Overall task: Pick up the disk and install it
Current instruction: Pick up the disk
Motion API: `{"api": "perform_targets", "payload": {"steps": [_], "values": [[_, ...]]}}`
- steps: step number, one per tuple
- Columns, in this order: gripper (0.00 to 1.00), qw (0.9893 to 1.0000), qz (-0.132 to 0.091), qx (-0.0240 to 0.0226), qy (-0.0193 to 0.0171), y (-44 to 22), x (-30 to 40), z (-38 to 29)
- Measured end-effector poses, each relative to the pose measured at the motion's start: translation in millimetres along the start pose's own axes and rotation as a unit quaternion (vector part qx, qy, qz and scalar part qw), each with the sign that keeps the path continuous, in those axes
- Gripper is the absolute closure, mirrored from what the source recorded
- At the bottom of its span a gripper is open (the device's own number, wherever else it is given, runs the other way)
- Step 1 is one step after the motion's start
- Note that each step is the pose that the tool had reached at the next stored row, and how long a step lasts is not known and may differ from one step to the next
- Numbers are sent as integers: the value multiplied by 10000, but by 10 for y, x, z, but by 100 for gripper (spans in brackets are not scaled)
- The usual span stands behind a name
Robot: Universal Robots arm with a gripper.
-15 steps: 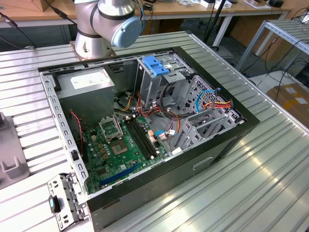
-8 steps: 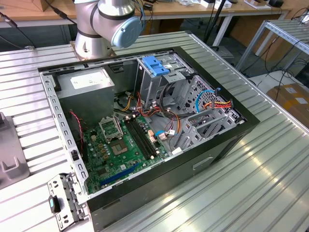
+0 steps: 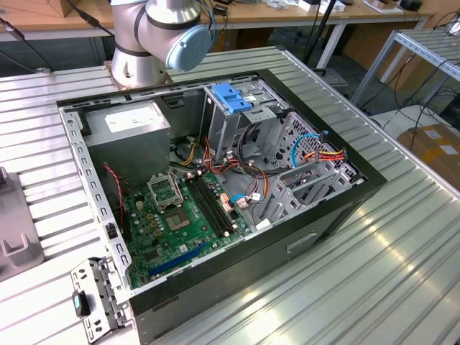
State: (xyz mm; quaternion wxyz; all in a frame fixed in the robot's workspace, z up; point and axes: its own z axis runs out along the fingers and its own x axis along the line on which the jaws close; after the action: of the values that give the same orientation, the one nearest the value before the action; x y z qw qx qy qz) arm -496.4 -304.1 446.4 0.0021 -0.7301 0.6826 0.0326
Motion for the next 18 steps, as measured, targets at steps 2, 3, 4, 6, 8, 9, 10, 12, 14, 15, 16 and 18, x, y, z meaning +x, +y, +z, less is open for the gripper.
{"api": "perform_targets", "payload": {"steps": [2, 3, 4, 6, 8, 9, 10, 12, 14, 15, 16, 18], "values": [[63, 10000, 0, 0, -1, 0, 0, -9], [63, 10000, 0, 0, -2, 0, 0, -10], [63, 10000, 0, 0, -2, 1, -1, -12], [63, 10000, 0, 0, -2, 1, -1, -16], [63, 10000, 0, 0, -2, 1, -1, -20], [63, 10000, 0, 0, -3, 1, -1, -21], [63, 10000, 0, 0, -2, 1, -1, -23], [63, 10000, 0, 0, -3, 1, -1, -27], [63, 10000, 0, 0, -3, 1, -2, -32], [63, 10000, 0, 0, -3, 2, -2, -34], [63, 10000, 0, 0, -3, 2, -2, -36], [63, 10000, 0, -1, -3, 2, -2, -41]]}}
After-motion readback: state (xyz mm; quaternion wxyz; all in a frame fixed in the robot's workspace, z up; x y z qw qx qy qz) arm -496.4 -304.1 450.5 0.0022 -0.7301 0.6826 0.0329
